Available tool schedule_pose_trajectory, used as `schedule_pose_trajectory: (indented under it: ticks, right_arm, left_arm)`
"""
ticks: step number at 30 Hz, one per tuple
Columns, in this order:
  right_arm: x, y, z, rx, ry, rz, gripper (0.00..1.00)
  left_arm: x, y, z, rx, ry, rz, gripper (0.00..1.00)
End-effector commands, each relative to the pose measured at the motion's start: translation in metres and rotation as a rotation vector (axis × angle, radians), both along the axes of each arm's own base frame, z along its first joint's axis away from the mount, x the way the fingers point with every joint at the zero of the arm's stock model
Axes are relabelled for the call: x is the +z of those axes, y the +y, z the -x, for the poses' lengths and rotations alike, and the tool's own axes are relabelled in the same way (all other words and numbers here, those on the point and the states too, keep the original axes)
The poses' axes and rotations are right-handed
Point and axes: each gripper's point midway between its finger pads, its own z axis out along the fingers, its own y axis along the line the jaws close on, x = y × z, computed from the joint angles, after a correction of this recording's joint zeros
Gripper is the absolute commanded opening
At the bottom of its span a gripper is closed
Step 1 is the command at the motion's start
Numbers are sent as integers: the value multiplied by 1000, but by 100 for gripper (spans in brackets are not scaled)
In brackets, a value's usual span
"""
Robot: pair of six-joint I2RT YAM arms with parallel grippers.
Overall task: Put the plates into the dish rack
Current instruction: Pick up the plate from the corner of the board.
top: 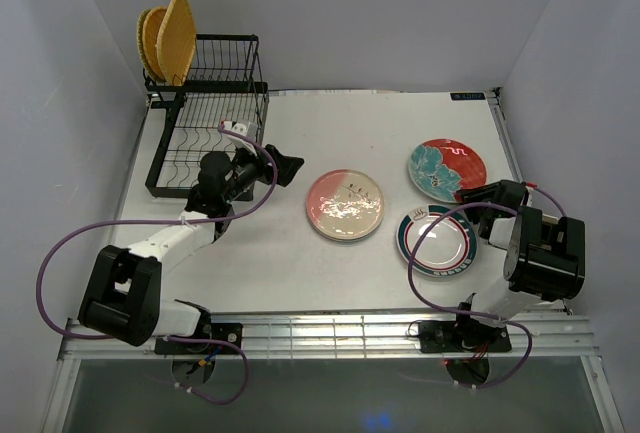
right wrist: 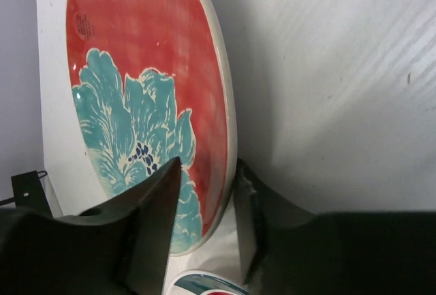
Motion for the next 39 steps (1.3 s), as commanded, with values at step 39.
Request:
schedule_pose_trajectory:
  ticks: [39]
  right_arm:
    - [140,42,26,152,-382,-18,8]
  left_arm:
    - [6,-17,10,-28,241,250,98]
